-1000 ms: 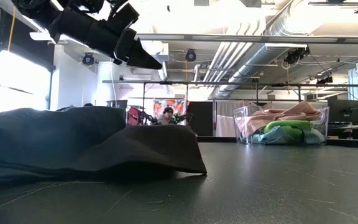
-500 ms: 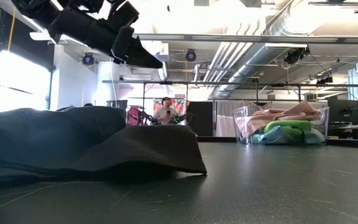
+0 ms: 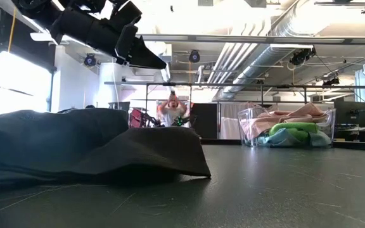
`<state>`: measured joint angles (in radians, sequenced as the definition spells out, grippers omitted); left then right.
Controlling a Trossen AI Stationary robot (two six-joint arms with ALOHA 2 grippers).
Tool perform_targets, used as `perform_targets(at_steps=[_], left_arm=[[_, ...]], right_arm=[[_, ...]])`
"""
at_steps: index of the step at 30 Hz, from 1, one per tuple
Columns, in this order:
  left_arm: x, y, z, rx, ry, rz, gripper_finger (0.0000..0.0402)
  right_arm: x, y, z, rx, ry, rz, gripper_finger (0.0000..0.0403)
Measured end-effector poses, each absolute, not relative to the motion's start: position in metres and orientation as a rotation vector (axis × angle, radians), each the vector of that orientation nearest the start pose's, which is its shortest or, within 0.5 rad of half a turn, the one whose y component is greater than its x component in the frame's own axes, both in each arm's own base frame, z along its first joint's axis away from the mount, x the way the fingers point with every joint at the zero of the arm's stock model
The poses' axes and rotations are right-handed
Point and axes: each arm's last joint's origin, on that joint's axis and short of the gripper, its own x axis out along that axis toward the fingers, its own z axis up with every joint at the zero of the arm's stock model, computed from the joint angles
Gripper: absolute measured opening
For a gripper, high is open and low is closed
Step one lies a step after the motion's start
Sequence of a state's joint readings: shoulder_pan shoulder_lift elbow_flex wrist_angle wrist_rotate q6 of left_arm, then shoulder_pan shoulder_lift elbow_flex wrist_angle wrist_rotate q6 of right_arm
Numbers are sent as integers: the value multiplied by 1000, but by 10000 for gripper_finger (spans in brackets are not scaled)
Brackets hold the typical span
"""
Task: Sort towels by color in basket
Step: Put the dark green towel into the bottom transparent bin
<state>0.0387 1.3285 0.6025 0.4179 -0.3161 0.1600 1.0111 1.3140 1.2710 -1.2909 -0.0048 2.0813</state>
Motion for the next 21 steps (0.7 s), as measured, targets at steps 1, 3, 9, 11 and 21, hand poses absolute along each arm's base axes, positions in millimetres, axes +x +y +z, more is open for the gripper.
perform_targets(at_steps=[1,3,9,11,21], left_arm=[[270,19,213,200,334,327,124],[270,19,213,200,333,327,124],[270,19,213,200,333,328,124],[270,19,213,200,334,328,124],[270,19,213,200,335,328,124]], right_arm=[[118,187,316,1002,1368,-651,231],[118,182,316,965,1291,-691,231],[124,177,309,902,1263,-674,231],[125,175,311,921,1313,-667,231],[139,167,335,770,1137,-533,208]])
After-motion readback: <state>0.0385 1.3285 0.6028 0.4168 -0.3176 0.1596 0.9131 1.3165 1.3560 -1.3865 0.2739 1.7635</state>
